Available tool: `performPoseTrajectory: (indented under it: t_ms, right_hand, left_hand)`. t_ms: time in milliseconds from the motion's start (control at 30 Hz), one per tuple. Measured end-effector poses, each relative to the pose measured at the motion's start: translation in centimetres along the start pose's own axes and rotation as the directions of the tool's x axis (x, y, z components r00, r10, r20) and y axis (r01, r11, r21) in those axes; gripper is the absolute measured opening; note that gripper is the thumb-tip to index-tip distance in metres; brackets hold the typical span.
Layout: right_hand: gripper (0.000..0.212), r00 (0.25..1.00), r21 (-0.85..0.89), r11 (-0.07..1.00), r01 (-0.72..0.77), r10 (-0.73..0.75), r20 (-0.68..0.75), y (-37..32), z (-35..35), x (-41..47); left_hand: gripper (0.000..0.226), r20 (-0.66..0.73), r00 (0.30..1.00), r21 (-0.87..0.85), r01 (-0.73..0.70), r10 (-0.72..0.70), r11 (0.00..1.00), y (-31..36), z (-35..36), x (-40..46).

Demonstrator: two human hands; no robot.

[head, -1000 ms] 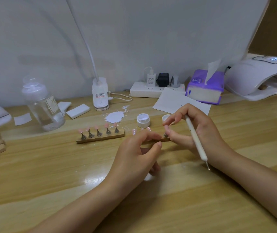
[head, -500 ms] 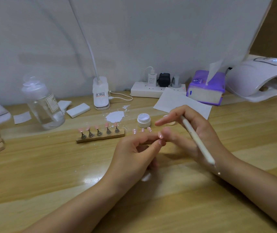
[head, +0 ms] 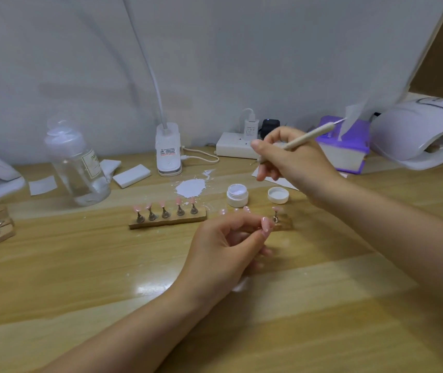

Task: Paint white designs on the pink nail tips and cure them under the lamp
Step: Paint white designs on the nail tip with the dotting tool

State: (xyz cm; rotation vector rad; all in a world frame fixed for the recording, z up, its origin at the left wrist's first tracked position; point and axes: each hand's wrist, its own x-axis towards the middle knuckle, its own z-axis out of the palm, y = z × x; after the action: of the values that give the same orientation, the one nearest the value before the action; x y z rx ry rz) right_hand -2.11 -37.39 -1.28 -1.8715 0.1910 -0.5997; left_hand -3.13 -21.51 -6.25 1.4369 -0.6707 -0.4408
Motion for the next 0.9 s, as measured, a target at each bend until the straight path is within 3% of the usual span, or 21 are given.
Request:
performPoseTrajectory:
  t_ms: [133, 533, 900]
  right_hand:
    - [0.039, 1.000, -0.128, 0.992, -0.018, 0.018, -0.005, 1.0, 1.4, 1.7]
    - [0.029, 0.998, -0.391, 0.921, -0.011, 0.034, 0.053, 2.6, 3.4, 3.0]
    - [0.032, 1.000, -0.356, 0.934, -0.007, 0.014, 0.015, 2.4, 3.3, 3.0]
  left_hand:
    - [0.008, 0.013, 1.000, 0.013, 0.008, -0.008, 1.000, -0.1, -0.1, 0.0]
    - [0.008, 0.026, 1.000, 0.028, -0.016, 0.015, 0.999, -0.3, -0.3, 0.2]
    - [0.008, 0.017, 1.000, 0.018, -0.007, 0.006, 1.000, -0.1, -0.2, 0.1]
